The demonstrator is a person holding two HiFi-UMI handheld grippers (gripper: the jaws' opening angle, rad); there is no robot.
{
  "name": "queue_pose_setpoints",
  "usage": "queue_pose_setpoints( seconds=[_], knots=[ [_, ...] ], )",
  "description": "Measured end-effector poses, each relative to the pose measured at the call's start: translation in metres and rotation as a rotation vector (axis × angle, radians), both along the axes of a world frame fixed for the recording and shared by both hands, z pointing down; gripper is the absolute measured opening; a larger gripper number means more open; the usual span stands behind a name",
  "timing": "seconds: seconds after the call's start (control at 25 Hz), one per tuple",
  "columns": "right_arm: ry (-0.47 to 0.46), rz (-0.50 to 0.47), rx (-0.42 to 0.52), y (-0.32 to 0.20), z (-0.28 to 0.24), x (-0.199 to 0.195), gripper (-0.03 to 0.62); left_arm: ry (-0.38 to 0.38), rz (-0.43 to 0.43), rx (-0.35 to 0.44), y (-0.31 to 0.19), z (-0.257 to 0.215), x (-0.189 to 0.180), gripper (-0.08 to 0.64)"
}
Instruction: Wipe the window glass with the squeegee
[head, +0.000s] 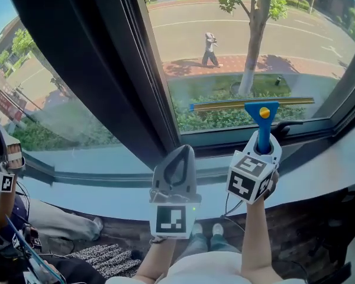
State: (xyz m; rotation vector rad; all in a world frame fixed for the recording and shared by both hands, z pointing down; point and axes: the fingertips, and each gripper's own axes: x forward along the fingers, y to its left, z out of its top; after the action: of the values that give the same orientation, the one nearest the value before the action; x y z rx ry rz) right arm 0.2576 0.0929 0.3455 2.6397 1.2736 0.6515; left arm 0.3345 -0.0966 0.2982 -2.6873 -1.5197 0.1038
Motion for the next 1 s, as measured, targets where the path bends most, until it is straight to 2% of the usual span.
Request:
queue_pose_setpoints(
  seconds=[0.12,0.24,0.36,0.48,0.6,0.72,0.88,1.0],
  knots=[
    [0.158,0.008,-0.085,0.000,-0.064,-0.014,0.061,0.064,-0.003,-0.053,0.003,-0.033,-0.002,-0.008],
    [0.321,-0.039,-0.149,-0.005,-0.114,-0.029,0.061,0.125,0.007,-0.133,0.014,-0.068,-0.011,-0.008],
    [0.458,-0.113,-0.165,-0.013,-0.141,-0.046,0.061,0.201,0.027,-0.187,0.023,-0.096,-0.030,-0.008],
    [0.568,-0.156,-0.153,-0.020,-0.169,-0.052,0.061,0.286,0.042,-0.196,0.031,-0.126,-0.040,-0.009],
    [0.615,-0.166,-0.188,-0.021,-0.201,-0.052,0.060,0.335,0.044,-0.233,0.038,-0.162,-0.040,-0.008],
    [0.630,-0.173,-0.233,-0.028,-0.225,-0.052,0.060,0.335,0.059,-0.288,0.039,-0.191,-0.041,-0.009],
    [0.621,-0.177,-0.278,-0.034,-0.235,-0.059,0.060,0.357,0.070,-0.288,0.044,-0.201,-0.050,-0.009],
    [0.614,-0.177,-0.292,-0.034,-0.234,-0.064,0.059,0.335,0.080,-0.295,0.048,-0.197,-0.055,-0.009]
  ],
)
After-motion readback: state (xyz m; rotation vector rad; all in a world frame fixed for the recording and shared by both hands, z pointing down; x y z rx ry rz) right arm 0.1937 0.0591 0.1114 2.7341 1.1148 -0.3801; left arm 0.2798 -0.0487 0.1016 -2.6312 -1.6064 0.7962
